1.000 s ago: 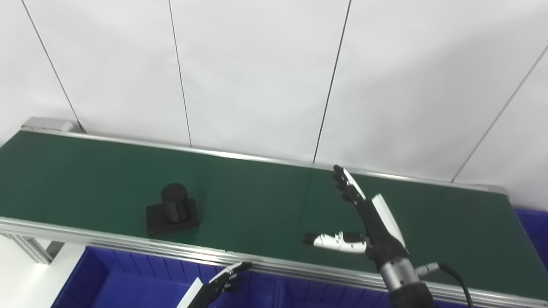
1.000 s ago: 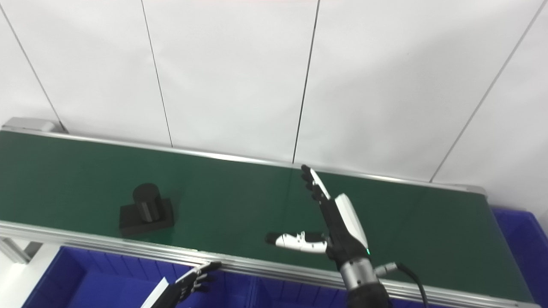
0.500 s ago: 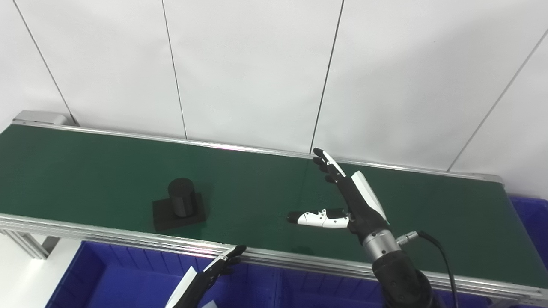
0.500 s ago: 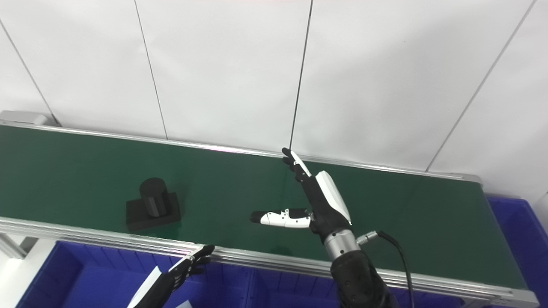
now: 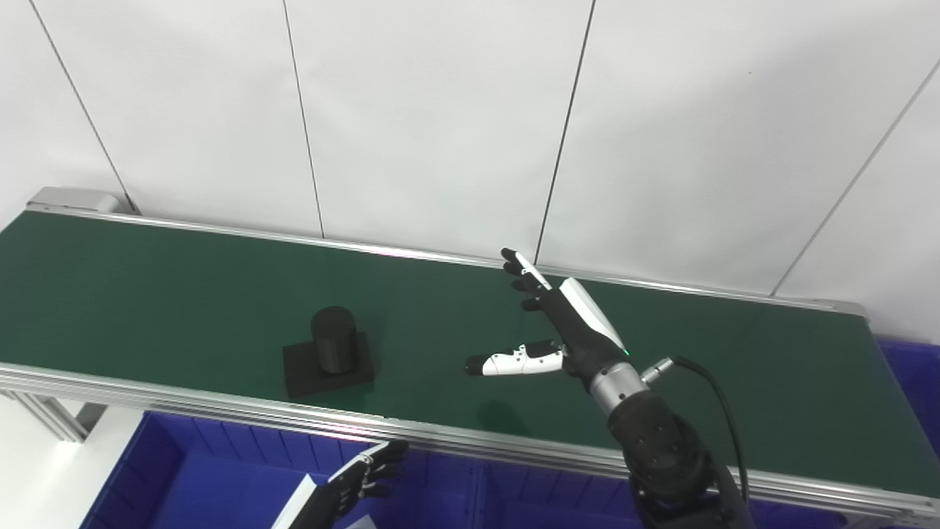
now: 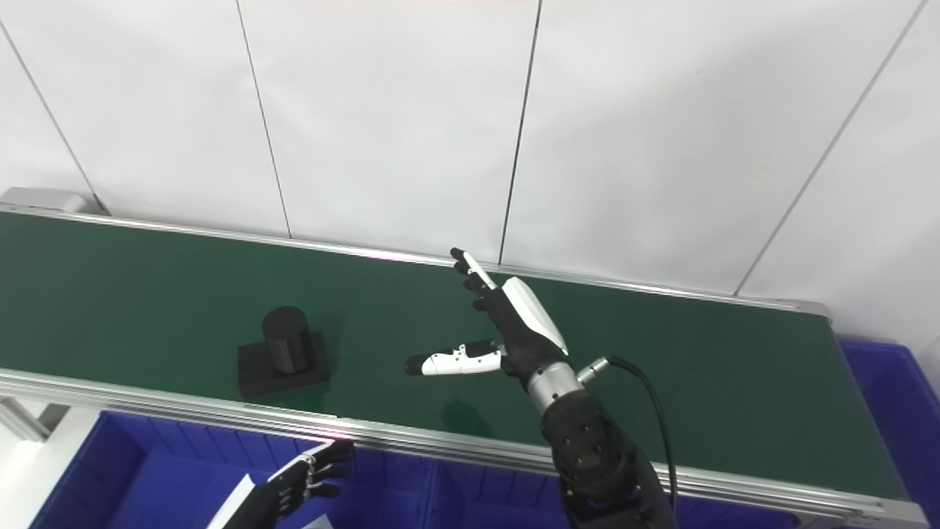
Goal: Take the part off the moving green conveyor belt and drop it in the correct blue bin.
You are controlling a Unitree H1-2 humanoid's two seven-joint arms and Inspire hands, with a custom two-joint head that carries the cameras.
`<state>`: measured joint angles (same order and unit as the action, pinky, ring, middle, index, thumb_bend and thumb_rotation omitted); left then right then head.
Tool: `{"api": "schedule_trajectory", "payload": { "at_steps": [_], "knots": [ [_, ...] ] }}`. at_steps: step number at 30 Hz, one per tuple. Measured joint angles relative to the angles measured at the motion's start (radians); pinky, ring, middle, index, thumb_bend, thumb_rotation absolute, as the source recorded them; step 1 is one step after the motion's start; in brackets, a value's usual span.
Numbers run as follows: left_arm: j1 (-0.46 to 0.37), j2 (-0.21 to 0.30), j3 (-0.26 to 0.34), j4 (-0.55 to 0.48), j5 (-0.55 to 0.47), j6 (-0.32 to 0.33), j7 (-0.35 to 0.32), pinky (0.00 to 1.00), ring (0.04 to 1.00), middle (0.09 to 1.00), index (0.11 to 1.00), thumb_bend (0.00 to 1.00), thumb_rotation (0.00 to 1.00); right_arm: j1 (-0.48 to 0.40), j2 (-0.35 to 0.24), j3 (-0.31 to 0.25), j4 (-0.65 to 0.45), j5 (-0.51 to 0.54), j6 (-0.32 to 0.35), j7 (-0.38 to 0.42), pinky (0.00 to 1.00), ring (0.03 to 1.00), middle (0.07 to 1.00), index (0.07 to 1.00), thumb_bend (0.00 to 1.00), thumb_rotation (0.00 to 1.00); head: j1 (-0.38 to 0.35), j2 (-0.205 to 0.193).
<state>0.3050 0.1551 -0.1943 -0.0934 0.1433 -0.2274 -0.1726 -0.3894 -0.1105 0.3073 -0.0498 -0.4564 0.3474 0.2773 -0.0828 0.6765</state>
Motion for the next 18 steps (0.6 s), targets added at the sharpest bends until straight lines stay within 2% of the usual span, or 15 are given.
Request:
{"api": "schedule_trajectory", "payload": {
  "at_steps": [5,9,12,18],
  "knots": [
    [-0.021,-0.016,-0.004,0.032,0.005,-0.033,0.007,0.75,0.815,0.859,0.865,0.81,0.13,-0.036,-0.006,0.03,0.066,0.006,-0.007,0.014,0.83,0.926,0.962,1.0,0.89,0.3,0.02,0.003],
    [-0.023,-0.02,-0.006,0.038,0.015,-0.044,0.008,0.75,0.816,0.854,0.859,0.82,0.16,-0.07,-0.008,0.056,0.116,0.001,-0.011,0.019,0.86,0.933,0.97,1.0,0.9,0.3,0.034,0.002],
    [-0.025,-0.022,-0.008,0.04,0.041,-0.044,0.01,0.76,0.817,0.854,0.854,0.82,0.19,-0.093,-0.003,0.088,0.176,-0.011,-0.018,0.019,0.87,0.939,0.98,1.0,0.92,0.33,0.037,0.0],
    [-0.027,-0.026,-0.016,0.04,0.052,-0.044,0.01,0.79,0.826,0.853,0.856,0.83,0.18,-0.129,0.013,0.141,0.267,-0.038,-0.052,0.017,0.89,0.935,0.974,1.0,0.94,0.35,0.04,-0.003]
  ]
}}
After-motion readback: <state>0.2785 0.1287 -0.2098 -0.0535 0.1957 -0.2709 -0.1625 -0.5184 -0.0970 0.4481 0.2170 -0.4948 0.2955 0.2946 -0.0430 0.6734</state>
